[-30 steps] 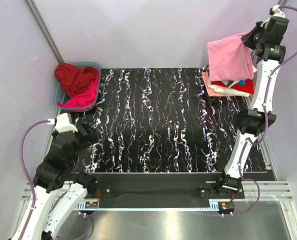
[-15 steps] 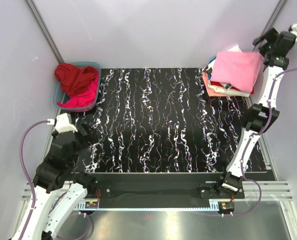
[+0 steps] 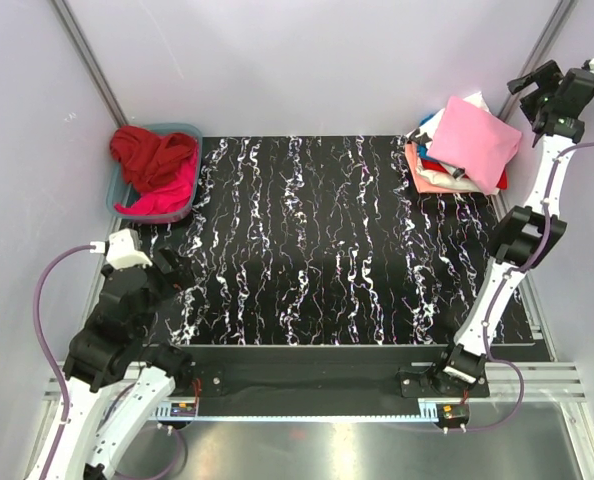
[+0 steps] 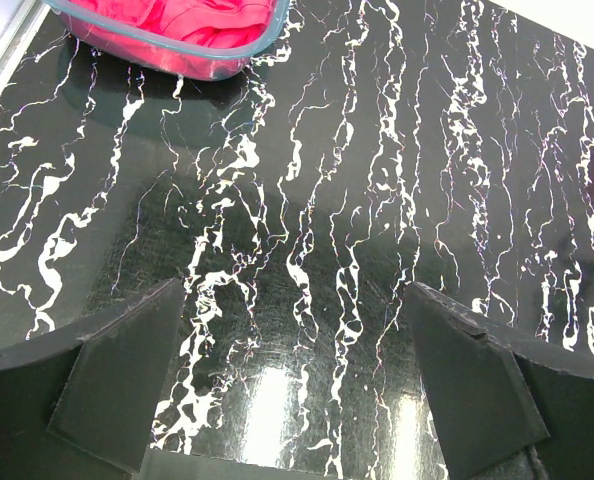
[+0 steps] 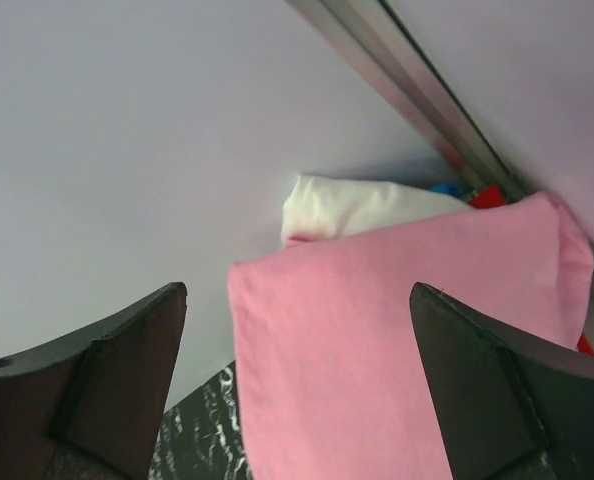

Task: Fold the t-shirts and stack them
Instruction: Neatly place the folded tshirt to the corner, then reset both grippers

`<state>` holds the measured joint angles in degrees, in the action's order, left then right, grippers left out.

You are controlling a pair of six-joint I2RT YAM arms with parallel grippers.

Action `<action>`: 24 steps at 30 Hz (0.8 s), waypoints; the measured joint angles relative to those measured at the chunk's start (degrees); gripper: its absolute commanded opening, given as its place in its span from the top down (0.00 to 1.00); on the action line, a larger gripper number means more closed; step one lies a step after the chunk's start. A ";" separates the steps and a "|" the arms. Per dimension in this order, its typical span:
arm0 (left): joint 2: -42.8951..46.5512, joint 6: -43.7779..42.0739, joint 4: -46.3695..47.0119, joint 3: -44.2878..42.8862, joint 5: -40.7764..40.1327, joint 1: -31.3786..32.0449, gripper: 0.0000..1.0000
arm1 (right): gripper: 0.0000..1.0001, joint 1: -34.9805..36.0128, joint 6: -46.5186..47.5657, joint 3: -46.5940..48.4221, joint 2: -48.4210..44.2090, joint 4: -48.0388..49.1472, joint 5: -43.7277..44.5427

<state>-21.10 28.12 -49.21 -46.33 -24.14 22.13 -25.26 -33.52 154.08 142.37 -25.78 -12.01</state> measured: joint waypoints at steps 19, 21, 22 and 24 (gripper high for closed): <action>-0.55 -0.02 0.02 0.00 0.09 -1.97 0.01 | 0.00 45.13 -1.44 -55.54 -45.68 10.12 8.92; -0.81 -0.04 0.02 0.00 0.11 -1.97 0.01 | 0.00 54.77 0.02 -63.89 -48.83 11.43 11.06; -1.11 -0.04 0.02 0.00 0.09 -1.97 0.01 | 0.00 58.42 0.59 -69.26 -50.77 11.45 11.80; -1.70 -0.04 0.04 0.00 0.09 -1.97 0.01 | 0.01 62.38 0.59 -79.10 -54.16 12.13 12.63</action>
<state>-22.81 28.08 -49.17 -46.33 -24.05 20.16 37.12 -32.93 74.98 88.20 -13.65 0.62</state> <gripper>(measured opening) 0.987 0.994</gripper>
